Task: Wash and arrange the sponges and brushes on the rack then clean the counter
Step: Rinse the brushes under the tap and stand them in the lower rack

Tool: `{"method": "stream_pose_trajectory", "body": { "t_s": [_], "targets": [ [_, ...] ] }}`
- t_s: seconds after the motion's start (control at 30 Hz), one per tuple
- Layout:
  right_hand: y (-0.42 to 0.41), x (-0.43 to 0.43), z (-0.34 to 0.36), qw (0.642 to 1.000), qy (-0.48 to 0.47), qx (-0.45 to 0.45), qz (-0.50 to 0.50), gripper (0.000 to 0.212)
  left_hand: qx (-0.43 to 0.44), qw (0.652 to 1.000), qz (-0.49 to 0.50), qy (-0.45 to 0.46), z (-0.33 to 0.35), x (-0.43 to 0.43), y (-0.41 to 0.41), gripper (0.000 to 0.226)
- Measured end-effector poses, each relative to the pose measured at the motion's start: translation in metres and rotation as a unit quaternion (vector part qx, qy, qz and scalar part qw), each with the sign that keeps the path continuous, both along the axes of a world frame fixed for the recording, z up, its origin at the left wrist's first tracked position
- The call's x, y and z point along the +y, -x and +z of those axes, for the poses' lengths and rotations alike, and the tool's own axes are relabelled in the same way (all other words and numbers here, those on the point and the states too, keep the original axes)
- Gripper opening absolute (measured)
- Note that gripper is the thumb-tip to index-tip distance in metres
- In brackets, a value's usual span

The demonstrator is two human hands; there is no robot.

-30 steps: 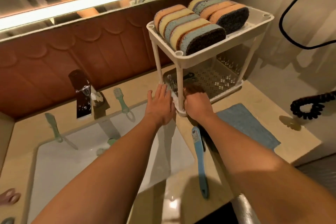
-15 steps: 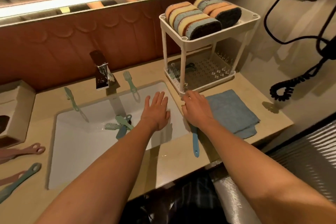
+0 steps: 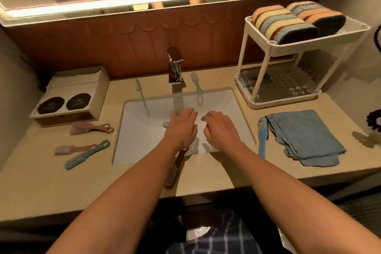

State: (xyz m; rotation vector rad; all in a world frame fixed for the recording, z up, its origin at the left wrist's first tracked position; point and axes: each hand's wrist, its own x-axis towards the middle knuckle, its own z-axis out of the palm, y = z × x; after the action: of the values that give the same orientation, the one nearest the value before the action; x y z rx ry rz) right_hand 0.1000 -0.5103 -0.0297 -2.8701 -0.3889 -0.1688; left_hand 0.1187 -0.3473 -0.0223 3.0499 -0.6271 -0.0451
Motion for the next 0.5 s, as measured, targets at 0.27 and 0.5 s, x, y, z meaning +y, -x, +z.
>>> {"method": "stream_pose_trajectory", "body": {
  "t_s": [0.27,0.5],
  "targets": [
    [0.017,0.065,-0.007,0.997,-0.018,0.004,0.077,0.035,0.0,0.998,0.066,0.015,-0.009,0.064,0.034,0.048],
    [0.041,0.093,-0.02,0.997,0.034,-0.013,0.071,0.051,0.008,0.992,0.123,-0.028,-0.013,0.12,0.05,0.053]
  ]
}}
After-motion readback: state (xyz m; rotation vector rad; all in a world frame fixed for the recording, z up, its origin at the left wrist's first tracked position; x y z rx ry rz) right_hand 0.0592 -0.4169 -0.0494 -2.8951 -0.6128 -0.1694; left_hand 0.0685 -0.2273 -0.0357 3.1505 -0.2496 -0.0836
